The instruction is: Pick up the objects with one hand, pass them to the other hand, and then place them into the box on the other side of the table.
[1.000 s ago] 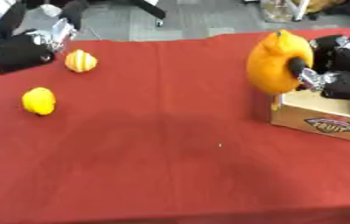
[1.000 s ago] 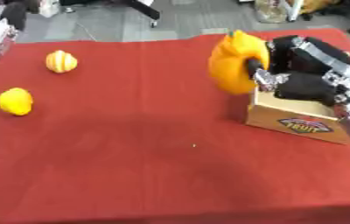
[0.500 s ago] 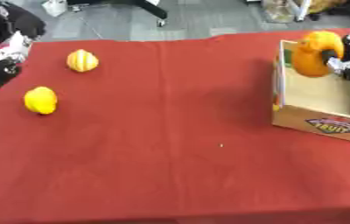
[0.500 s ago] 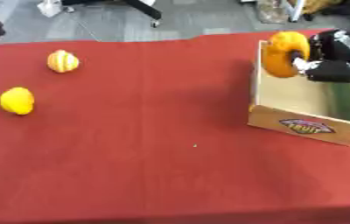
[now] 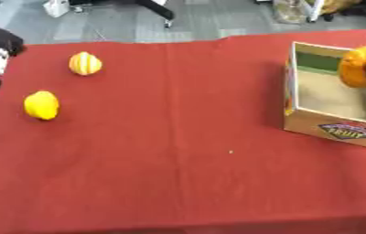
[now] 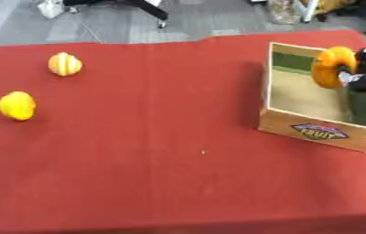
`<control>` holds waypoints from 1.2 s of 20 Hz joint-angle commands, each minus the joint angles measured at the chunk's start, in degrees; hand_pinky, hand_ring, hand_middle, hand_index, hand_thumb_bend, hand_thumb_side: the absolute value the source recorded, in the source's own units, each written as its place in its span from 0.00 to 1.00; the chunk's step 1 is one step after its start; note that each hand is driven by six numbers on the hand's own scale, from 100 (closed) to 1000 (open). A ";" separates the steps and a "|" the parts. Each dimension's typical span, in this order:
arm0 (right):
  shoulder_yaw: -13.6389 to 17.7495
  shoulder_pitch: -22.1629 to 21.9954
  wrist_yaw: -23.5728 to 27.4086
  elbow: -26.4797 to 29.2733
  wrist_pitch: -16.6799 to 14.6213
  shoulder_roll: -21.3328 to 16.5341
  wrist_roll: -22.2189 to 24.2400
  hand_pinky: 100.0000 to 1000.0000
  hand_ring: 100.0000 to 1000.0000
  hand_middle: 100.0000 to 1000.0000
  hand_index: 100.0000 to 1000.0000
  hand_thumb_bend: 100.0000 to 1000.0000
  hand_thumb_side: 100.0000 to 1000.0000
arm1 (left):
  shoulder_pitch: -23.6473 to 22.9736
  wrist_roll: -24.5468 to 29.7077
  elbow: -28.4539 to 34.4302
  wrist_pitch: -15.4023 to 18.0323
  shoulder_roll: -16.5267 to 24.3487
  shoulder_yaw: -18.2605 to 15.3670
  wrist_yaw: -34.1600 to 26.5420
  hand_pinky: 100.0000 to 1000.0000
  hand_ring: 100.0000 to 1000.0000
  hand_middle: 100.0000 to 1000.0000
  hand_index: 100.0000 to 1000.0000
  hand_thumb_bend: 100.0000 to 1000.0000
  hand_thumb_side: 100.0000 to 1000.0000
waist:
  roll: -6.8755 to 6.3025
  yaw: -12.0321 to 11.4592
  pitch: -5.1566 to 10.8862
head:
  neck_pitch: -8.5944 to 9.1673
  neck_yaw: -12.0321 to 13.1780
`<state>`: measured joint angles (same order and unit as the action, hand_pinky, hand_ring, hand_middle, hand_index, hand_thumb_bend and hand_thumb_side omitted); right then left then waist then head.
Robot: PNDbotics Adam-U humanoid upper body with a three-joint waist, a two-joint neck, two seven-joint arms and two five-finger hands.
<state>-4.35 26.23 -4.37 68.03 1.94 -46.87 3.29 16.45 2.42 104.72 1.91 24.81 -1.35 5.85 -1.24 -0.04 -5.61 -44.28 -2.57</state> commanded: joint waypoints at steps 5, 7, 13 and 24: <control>0.54 1.17 -8.33 -1.63 -4.57 -2.77 1.72 0.45 0.39 0.35 0.93 0.00 0.59 | 0.07 0.13 0.29 0.16 0.31 -0.89 -0.09 0.69 0.60 0.55 0.60 0.00 0.70 | 0.38 -0.14 0.08 | 0.16 -0.03; 0.56 0.97 -10.05 -1.26 -6.01 -2.75 2.78 0.46 0.40 0.36 1.00 0.00 0.73 | -0.06 0.29 0.22 0.14 0.17 -0.90 -0.09 0.69 0.60 0.55 0.60 0.00 0.71 | 0.40 -0.14 0.10 | 0.16 0.03; 1.87 -0.30 -11.98 1.93 -9.34 -3.36 2.87 0.47 0.40 0.36 1.00 0.00 0.76 | -0.32 0.64 -0.02 0.15 0.02 -1.03 0.25 0.69 0.60 0.55 0.60 0.00 0.71 | 0.54 -0.18 0.06 | 0.16 0.31; 7.43 -9.05 1.80 26.84 -10.06 -1.94 -3.71 0.46 0.40 0.35 1.00 0.00 0.49 | 0.15 -0.11 -2.54 -1.07 1.65 -2.54 4.11 0.69 0.60 0.55 0.61 0.00 0.67 | 0.64 0.52 -0.16 | 0.16 1.64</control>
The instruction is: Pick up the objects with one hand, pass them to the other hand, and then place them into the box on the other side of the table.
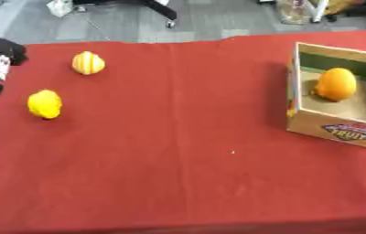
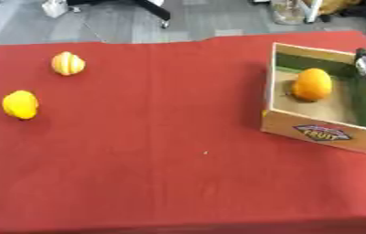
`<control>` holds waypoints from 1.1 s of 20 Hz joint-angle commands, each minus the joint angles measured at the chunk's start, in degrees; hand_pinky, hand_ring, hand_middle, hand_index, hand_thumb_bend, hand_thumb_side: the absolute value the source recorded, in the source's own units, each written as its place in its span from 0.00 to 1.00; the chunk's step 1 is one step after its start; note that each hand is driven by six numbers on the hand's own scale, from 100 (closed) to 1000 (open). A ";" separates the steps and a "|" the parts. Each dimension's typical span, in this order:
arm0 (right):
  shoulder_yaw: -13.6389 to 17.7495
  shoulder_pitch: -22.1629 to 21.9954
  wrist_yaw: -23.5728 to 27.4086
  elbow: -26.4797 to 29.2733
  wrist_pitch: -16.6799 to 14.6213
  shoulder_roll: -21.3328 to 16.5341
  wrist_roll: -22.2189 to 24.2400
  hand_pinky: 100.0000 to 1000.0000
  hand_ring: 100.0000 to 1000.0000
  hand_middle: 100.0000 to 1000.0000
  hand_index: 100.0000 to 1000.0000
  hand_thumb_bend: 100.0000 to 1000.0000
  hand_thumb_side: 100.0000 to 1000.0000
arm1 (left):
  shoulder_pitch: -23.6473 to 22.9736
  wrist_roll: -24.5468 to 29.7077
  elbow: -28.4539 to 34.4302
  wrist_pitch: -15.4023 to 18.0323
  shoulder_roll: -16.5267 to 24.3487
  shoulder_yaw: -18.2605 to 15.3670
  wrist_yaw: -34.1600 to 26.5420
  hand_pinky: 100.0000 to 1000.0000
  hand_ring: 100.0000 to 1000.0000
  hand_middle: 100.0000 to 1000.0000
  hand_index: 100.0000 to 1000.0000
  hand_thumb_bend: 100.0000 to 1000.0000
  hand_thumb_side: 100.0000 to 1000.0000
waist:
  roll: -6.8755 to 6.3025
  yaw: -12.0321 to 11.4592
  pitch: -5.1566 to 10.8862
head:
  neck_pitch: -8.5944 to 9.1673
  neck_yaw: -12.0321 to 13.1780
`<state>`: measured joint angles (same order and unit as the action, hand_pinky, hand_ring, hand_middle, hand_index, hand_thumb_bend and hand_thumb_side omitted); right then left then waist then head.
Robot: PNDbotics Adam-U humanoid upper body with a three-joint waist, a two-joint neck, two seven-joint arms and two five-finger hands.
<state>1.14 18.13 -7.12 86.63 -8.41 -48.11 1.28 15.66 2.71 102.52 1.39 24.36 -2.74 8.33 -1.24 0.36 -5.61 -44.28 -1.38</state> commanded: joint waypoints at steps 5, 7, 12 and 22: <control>2.69 -6.56 9.38 24.79 -0.08 5.28 -0.64 0.47 0.40 0.36 1.00 0.00 0.29 | 2.43 0.26 -5.01 -3.20 4.91 -1.64 7.43 0.70 0.62 0.58 0.65 0.00 0.59 | 0.53 0.85 -0.19 | 0.16 1.45; 2.43 -7.69 9.74 27.20 -1.48 7.51 0.80 0.47 0.40 0.36 1.00 0.00 0.28 | 3.61 1.68 -7.59 -5.05 6.45 -1.52 11.03 0.71 0.63 0.59 0.67 0.00 0.55 | 0.50 1.15 -0.13 | 0.16 1.79; 1.10 -9.26 8.93 27.95 -4.92 10.56 4.81 0.47 0.38 0.33 1.00 0.00 0.30 | 7.59 9.76 -15.49 -8.49 9.26 -0.22 19.47 0.72 0.65 0.62 0.70 0.00 0.46 | 0.45 1.87 0.06 | 0.16 2.50; -0.37 -9.55 9.36 27.97 -4.98 12.21 7.76 0.47 0.37 0.32 1.00 0.00 0.33 | 16.74 27.42 -29.56 -7.11 11.71 3.04 37.06 0.75 0.65 0.64 0.76 0.26 0.35 | 0.42 2.99 0.03 | 0.16 2.93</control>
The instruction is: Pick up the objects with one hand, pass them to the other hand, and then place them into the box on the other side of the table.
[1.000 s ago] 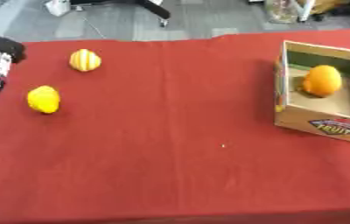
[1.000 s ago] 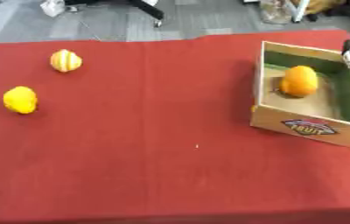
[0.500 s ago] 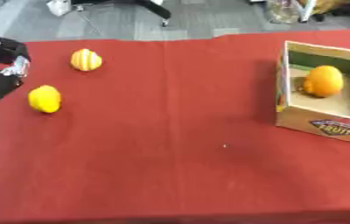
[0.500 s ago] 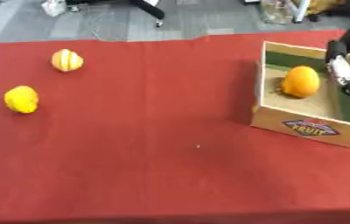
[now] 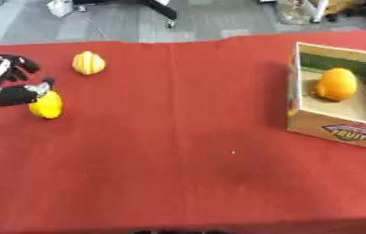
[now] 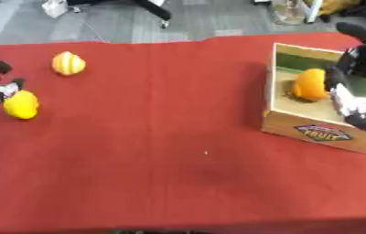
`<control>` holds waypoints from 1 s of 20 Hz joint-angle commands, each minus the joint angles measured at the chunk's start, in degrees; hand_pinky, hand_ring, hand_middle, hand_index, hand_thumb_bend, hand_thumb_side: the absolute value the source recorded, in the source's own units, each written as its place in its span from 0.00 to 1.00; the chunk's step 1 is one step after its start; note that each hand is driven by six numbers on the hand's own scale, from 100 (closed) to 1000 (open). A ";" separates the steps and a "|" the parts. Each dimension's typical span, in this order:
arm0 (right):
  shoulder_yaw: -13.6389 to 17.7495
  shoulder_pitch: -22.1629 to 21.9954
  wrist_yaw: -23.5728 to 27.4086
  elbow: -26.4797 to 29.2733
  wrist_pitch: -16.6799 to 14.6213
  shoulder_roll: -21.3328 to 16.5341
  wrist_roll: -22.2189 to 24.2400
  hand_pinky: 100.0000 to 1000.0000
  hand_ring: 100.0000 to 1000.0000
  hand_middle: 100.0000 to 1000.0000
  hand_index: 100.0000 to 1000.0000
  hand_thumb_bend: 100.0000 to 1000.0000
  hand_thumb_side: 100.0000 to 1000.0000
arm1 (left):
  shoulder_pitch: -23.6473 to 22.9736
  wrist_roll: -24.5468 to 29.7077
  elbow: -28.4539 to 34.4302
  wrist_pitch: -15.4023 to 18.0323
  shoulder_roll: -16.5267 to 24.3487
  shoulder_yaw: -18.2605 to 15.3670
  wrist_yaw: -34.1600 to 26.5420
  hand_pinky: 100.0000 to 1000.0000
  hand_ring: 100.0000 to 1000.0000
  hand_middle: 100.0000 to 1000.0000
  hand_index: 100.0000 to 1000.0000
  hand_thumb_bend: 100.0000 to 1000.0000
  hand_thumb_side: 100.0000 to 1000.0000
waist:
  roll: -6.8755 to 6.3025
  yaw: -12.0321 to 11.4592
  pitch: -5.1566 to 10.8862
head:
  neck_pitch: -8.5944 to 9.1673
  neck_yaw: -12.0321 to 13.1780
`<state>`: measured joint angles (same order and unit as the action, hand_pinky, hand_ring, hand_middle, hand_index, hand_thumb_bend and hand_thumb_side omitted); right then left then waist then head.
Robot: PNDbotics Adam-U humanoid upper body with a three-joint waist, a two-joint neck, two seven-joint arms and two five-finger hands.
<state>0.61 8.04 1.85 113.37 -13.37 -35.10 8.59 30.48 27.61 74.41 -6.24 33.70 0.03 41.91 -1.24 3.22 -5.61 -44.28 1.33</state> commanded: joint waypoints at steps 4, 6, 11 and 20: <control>-0.01 0.45 0.48 1.22 0.13 -0.64 0.85 0.46 0.37 0.31 1.00 0.00 0.34 | 3.40 3.83 -3.52 1.11 2.05 0.54 8.29 0.75 0.65 0.65 0.77 0.28 0.22 | 0.46 0.29 -0.02 | 0.16 0.26; -0.03 0.32 0.53 1.22 0.28 -0.56 0.95 0.46 0.37 0.31 1.00 0.00 0.35 | 3.45 3.88 -4.18 1.20 1.99 0.58 10.13 0.75 0.66 0.66 0.78 0.31 0.16 | 0.45 0.35 -0.06 | 0.16 0.23; -0.11 0.15 0.85 1.22 0.57 -0.48 1.16 0.46 0.37 0.31 1.00 0.00 0.36 | 3.38 4.98 -5.95 1.54 1.92 0.52 13.68 0.76 0.66 0.67 0.78 0.34 0.12 | 0.44 0.35 -0.07 | 0.16 0.18; -0.30 -0.05 0.91 1.22 0.60 -0.33 1.56 0.46 0.37 0.31 1.00 0.00 0.36 | 2.81 -1.97 -7.57 0.44 1.11 0.10 14.47 0.74 0.63 0.63 0.76 0.27 0.08 | 0.58 0.25 -0.10 | 0.16 0.08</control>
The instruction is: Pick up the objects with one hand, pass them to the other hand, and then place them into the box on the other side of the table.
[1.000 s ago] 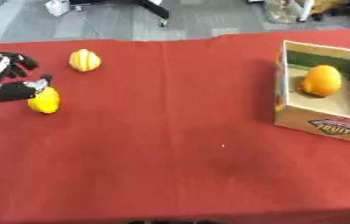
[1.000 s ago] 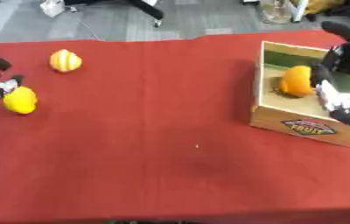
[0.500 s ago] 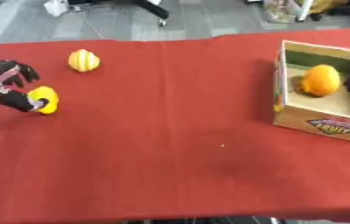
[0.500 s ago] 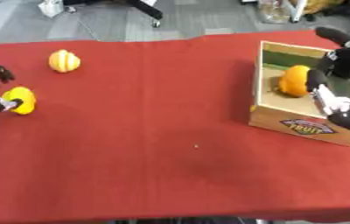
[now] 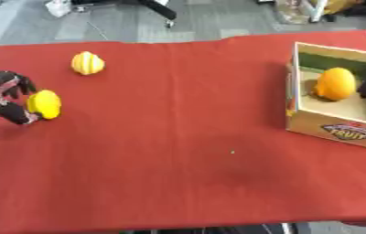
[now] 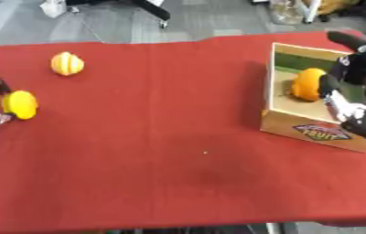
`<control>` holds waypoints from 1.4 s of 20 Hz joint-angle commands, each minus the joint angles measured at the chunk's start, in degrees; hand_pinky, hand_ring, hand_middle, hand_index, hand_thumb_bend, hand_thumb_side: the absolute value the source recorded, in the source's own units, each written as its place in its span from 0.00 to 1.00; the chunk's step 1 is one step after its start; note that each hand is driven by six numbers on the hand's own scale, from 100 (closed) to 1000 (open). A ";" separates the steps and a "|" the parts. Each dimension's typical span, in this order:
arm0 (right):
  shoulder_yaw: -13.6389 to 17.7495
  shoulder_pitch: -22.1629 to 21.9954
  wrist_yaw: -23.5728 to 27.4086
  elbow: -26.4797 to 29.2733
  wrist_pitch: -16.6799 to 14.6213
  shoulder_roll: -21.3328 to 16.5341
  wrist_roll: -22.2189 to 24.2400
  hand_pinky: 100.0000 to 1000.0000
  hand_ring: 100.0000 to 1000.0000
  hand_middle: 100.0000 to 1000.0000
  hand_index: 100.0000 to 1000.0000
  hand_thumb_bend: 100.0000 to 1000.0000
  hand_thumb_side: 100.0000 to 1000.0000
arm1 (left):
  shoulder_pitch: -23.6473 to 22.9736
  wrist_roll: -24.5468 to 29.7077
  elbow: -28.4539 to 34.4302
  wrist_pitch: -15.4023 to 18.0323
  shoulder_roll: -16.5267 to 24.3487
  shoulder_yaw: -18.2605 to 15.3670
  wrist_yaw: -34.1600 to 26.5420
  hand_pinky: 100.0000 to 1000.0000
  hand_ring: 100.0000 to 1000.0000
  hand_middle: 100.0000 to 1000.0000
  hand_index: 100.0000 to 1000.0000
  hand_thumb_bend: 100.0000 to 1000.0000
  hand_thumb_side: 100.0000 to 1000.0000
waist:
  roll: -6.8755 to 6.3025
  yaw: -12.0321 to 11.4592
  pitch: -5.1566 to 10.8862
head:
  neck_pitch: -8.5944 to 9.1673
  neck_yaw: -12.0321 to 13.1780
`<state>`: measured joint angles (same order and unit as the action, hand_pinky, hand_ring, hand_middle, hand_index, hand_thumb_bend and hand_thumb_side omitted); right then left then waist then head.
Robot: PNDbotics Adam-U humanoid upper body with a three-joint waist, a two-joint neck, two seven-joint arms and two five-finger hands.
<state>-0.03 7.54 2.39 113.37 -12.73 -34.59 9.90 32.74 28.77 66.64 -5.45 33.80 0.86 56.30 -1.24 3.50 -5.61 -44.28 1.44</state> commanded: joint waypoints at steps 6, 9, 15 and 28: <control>0.17 0.47 0.42 1.22 -0.04 -0.76 0.52 0.46 0.37 0.30 1.00 0.00 0.37 | -0.26 -5.26 -2.11 0.52 -0.04 0.40 -1.46 0.74 0.63 0.63 0.75 0.26 0.09 | 0.62 -0.03 -0.16 | 0.16 -0.05; 0.12 0.44 0.44 1.22 -0.01 -0.76 0.58 0.46 0.37 0.30 1.00 0.00 0.37 | -0.45 -4.31 -2.69 1.17 -0.44 0.63 -1.94 0.72 0.60 0.60 0.73 0.24 0.09 | 0.63 -0.04 -0.14 | 0.16 -0.05; -0.05 0.41 0.52 1.22 0.13 -0.73 0.74 0.46 0.37 0.30 1.00 0.00 0.38 | -0.56 -10.42 -1.54 2.24 -0.91 0.29 -4.04 0.61 0.44 0.40 0.50 0.00 0.08 | 0.64 -0.07 -0.10 | 0.16 -0.06; -7.66 3.44 5.26 1.22 2.83 1.34 5.56 0.45 0.35 0.28 1.00 0.00 0.61 | 5.91 -19.83 8.19 7.41 -1.46 3.84 -12.27 0.61 0.42 0.35 0.43 0.00 0.09 | 0.46 -0.79 0.16 | 0.16 -0.78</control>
<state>-6.69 10.25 6.47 113.37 -10.37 -32.95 14.49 37.34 10.04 72.42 1.15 31.32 3.97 45.10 -1.24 2.71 -5.61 -44.28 0.90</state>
